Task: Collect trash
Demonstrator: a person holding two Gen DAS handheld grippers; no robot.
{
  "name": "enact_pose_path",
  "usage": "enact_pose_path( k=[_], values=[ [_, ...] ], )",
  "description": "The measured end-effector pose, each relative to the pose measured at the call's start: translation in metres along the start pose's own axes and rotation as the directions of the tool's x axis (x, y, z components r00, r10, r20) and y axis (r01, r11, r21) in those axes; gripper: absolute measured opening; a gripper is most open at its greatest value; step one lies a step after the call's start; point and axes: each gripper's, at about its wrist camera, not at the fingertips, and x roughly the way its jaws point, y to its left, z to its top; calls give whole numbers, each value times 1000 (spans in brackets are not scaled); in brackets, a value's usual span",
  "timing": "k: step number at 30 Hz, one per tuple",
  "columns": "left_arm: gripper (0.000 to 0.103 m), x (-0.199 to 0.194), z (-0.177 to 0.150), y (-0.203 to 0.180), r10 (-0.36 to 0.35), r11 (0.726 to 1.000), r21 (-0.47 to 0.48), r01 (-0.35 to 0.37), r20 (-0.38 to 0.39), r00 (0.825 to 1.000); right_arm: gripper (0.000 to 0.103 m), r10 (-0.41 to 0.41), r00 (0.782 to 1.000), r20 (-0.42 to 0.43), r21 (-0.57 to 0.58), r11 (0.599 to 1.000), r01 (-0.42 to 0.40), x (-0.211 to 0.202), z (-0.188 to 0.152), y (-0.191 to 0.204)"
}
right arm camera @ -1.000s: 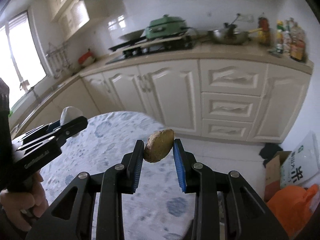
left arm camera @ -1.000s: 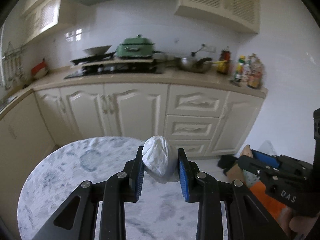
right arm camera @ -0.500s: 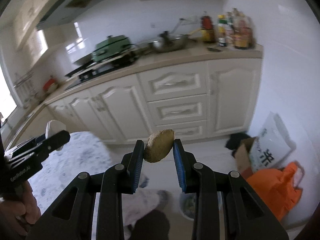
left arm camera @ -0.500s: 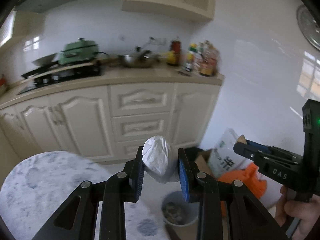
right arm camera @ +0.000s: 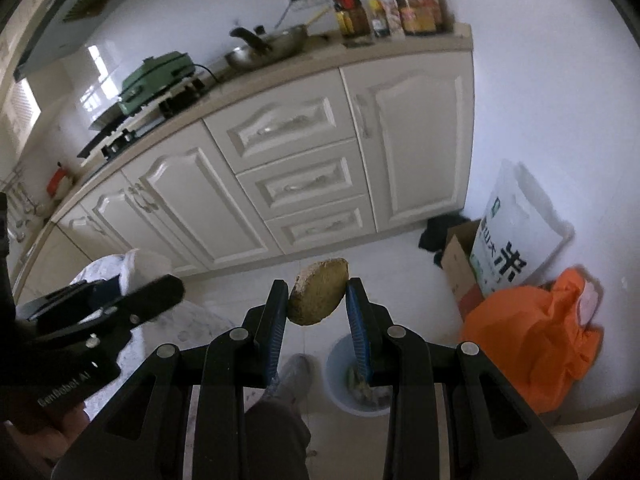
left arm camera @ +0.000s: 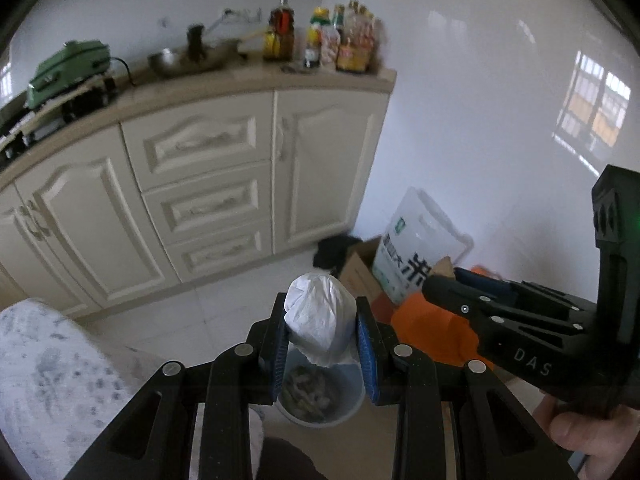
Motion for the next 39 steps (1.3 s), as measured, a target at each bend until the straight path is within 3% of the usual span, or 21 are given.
enact_pose_path(
  k=[6,7,9,10,12,13,16,18,19,22,30,39],
  values=[
    [29,59,40,-3,-52,999,-8,51,-82,995,30,-8,999,-40,33,999,9,21,-1,-17],
    [32,69,43,2,-65,998,-5,64,-103,993,33,-10,999,-49,36,999,12,24,-1,-19],
    [48,86,50,4,-59,998,-6,59,-142,988,33,-30,998,-63,46,998,33,31,-3,-23],
    [61,92,53,7,-35,999,-19,33,-142,989,37,-33,997,-68,55,998,37,34,-3,-26],
    [73,97,56,11,-20,999,-37,15,-135,991,50,-46,996,-72,74,996,51,36,-6,-32],
    [78,99,58,13,-17,999,-44,11,-134,991,61,-47,996,-71,81,995,53,36,-7,-34],
    [93,97,57,14,16,999,-50,-22,-125,992,73,-38,996,-75,105,993,46,37,-10,-38],
    [102,93,58,16,59,997,-46,-65,-109,992,95,-54,996,-74,119,991,63,37,-11,-40],
    [102,89,56,14,81,995,-44,-86,-102,991,103,-66,995,-75,122,990,75,37,-11,-40],
    [102,75,48,8,133,990,-36,-136,-80,988,103,-115,989,-90,109,986,125,38,-13,-37],
    [102,13,19,-7,174,984,-49,-174,0,985,103,-89,994,-66,73,993,94,16,-10,-11],
    [102,-101,-33,8,211,973,-121,-196,123,970,103,-67,998,6,-23,997,67,-33,-11,44]
  ],
)
